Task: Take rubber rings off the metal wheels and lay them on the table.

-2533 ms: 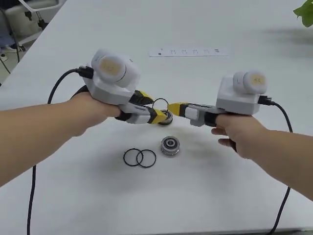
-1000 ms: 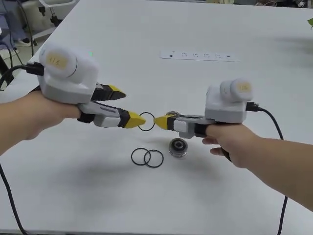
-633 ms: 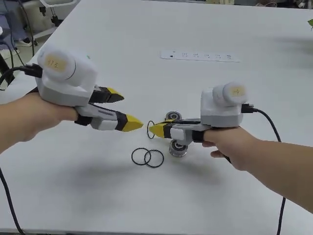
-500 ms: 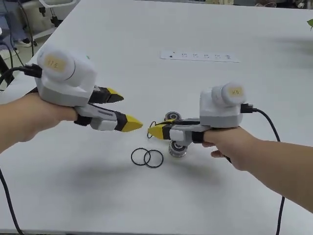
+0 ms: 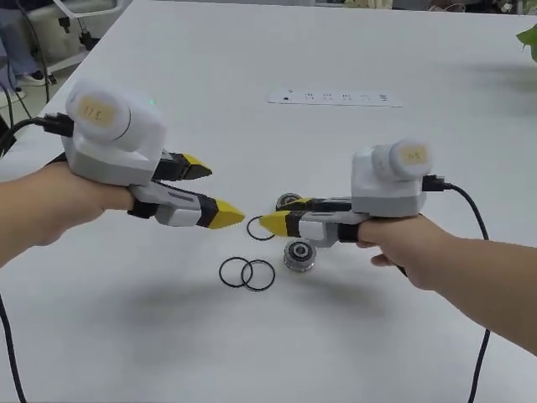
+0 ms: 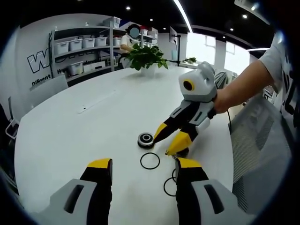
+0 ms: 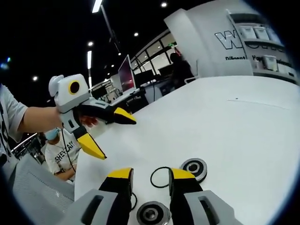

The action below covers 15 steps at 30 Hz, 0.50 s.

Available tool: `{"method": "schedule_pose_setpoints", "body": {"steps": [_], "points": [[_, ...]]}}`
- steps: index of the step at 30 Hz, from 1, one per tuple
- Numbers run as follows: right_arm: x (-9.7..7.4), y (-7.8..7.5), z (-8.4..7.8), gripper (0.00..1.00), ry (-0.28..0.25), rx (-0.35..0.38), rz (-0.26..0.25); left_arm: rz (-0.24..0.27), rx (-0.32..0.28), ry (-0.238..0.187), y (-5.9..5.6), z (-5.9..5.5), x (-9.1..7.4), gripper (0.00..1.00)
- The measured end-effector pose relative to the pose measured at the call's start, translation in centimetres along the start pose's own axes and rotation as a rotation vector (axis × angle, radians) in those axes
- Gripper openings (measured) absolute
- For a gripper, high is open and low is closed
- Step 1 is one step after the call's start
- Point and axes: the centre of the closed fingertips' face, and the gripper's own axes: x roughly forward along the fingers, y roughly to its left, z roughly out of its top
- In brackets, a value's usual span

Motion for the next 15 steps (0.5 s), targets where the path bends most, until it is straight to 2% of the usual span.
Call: {"method": "schedule_pose_setpoints", "body": {"steps": [15], "points": [[-1.3,-1.7,0.3,0.31,-0.023,-0.025,-0.070,-0.012,-0.004,0.007,0.1,0.3,1.0,0.49]]}}
